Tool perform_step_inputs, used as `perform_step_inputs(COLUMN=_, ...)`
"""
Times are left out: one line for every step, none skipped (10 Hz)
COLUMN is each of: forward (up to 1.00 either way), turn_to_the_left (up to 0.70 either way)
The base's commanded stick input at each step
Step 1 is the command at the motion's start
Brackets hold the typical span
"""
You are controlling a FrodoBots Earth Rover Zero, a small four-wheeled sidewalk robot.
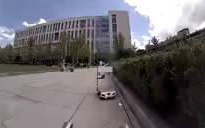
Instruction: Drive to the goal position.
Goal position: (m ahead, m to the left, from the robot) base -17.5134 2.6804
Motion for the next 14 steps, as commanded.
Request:
perform_step_inputs(forward=0.05, turn_to_the_left=0.03)
perform_step_inputs(forward=0.05, turn_to_the_left=0.03)
perform_step_inputs(forward=0.05, turn_to_the_left=0.01)
perform_step_inputs(forward=0.05, turn_to_the_left=0.01)
perform_step_inputs(forward=0.05, turn_to_the_left=0.01)
perform_step_inputs(forward=0.05, turn_to_the_left=0.01)
perform_step_inputs(forward=0.05, turn_to_the_left=0.01)
perform_step_inputs(forward=0.05, turn_to_the_left=0.01)
perform_step_inputs(forward=0.05, turn_to_the_left=0.01)
perform_step_inputs(forward=0.05, turn_to_the_left=0.01)
perform_step_inputs(forward=0.05, turn_to_the_left=0.0)
perform_step_inputs(forward=0.05, turn_to_the_left=0.01)
perform_step_inputs(forward=0.05, turn_to_the_left=0.01)
perform_step_inputs(forward=0.05, turn_to_the_left=0.01)
